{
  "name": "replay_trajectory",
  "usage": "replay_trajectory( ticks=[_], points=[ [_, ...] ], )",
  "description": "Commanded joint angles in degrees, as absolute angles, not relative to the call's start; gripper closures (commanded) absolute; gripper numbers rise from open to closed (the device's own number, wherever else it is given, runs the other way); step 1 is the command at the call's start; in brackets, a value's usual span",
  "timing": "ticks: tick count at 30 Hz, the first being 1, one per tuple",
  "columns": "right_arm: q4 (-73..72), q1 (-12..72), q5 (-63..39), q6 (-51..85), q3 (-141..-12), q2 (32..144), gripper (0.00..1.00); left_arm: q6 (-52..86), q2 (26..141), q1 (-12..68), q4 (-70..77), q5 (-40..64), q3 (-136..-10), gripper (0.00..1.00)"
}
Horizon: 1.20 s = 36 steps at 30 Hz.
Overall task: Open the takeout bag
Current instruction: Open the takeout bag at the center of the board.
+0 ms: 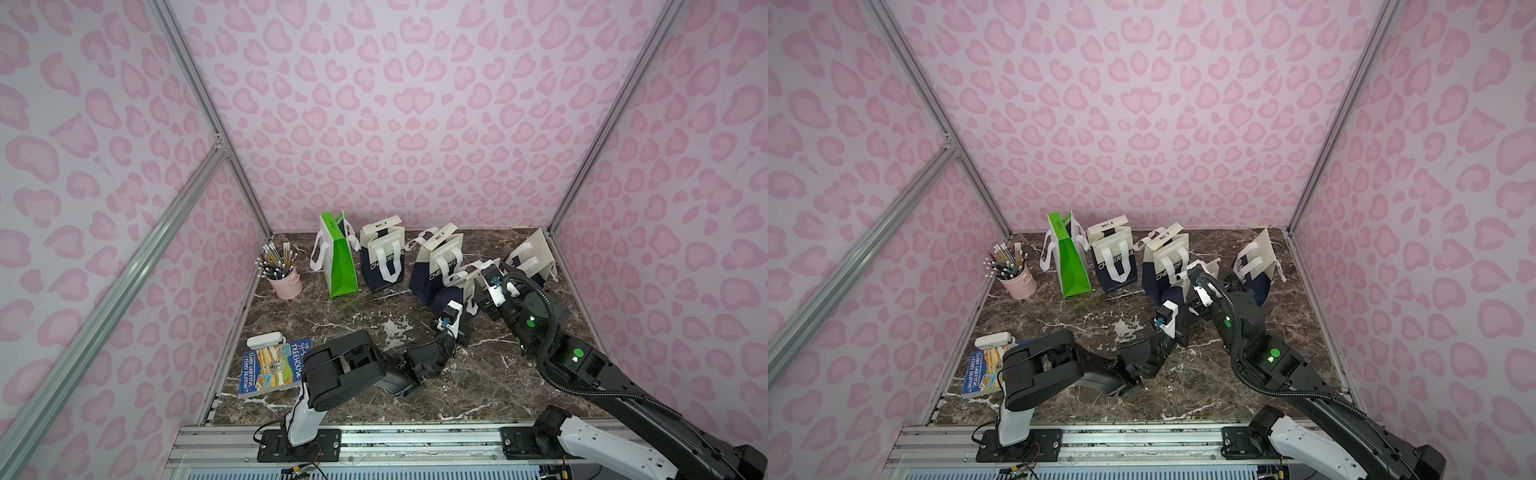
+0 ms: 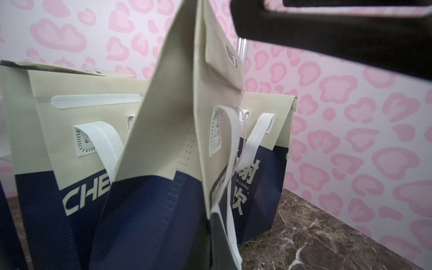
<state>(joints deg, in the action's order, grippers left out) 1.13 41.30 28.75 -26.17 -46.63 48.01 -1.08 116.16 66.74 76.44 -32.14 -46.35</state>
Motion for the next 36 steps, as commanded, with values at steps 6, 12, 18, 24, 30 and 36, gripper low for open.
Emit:
replay_trajectory(
  ticks=[6,12,18,24,30,36],
  points=[
    [-7.31,45.33,27.22,-32.86,-42.17,45.73,0.05,-4.92,114.88,67.94,74.53,-36.83,-47.27,0.95],
    [-9.67,45.29,28.66,-32.06,-37.17,41.38,0.09,-6.36,114.52,68.29,74.03,-37.96,-47.8,0.95],
    [-10.41,44.87,29.17,-33.31,-37.26,42.94,0.14,-7.51,114.35,68.66,74.27,-38.12,-48.11,0.95],
    [-13.51,43.44,28.76,-33.62,-37.84,45.92,0.17,-8.44,114.08,68.99,74.36,-38.48,-47.67,0.95],
    [-15.48,42.47,28.27,-33.66,-38.52,47.42,0.22,-9.3,113.82,69.26,74.36,-38.83,-47.46,0.95],
    [-16.15,42.36,27.2,-34.06,-38.52,47.25,0.23,-10.17,114.08,69.39,74.18,-38.85,-47.98,0.95]
  ],
)
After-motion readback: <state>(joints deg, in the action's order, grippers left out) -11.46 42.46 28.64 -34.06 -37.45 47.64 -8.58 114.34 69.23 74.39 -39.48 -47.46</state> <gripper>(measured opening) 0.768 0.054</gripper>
